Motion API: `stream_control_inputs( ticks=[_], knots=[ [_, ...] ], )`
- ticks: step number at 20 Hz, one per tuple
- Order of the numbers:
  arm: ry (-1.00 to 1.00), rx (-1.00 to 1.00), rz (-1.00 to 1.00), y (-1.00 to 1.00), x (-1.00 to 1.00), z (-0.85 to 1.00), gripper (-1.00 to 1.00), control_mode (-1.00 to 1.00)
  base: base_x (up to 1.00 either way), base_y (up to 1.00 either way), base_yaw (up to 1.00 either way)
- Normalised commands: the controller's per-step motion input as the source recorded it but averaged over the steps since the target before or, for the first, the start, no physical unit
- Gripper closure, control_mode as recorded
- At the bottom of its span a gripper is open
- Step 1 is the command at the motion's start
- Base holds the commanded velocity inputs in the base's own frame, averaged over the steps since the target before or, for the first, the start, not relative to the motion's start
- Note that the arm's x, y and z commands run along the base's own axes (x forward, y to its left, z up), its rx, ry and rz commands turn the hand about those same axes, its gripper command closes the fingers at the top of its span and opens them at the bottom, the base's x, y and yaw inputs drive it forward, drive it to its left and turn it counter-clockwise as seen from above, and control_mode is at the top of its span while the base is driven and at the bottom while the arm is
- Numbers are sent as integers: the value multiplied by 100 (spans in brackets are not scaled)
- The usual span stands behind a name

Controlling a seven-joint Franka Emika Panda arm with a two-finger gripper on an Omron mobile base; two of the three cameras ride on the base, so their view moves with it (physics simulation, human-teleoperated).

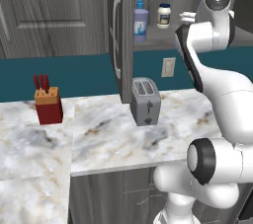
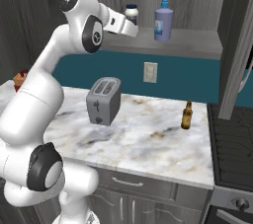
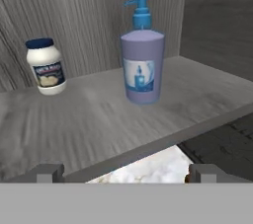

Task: Pick the soap dispenser and soap dispenser from the cabinet and place them on the counter.

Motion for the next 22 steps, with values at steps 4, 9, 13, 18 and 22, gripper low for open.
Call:
stream_control_inputs(
  ticks=[4, 9, 13, 18, 22],
  knots=[
    [0, -3, -2, -33, 32, 0, -100, -100, 0, 0, 0],
    [0, -8, -4, -15, 29, -19, -100, -100, 0, 0, 0],
    [0, -8, -4, -9, 30, -22, -100, -100, 0, 0, 0],
    [0, -4, -3, -7, 29, -4, -100, -100, 0, 0, 0],
    [2, 5, 0, -18, 21, 31, -100, -100, 0, 0, 0]
  ],
)
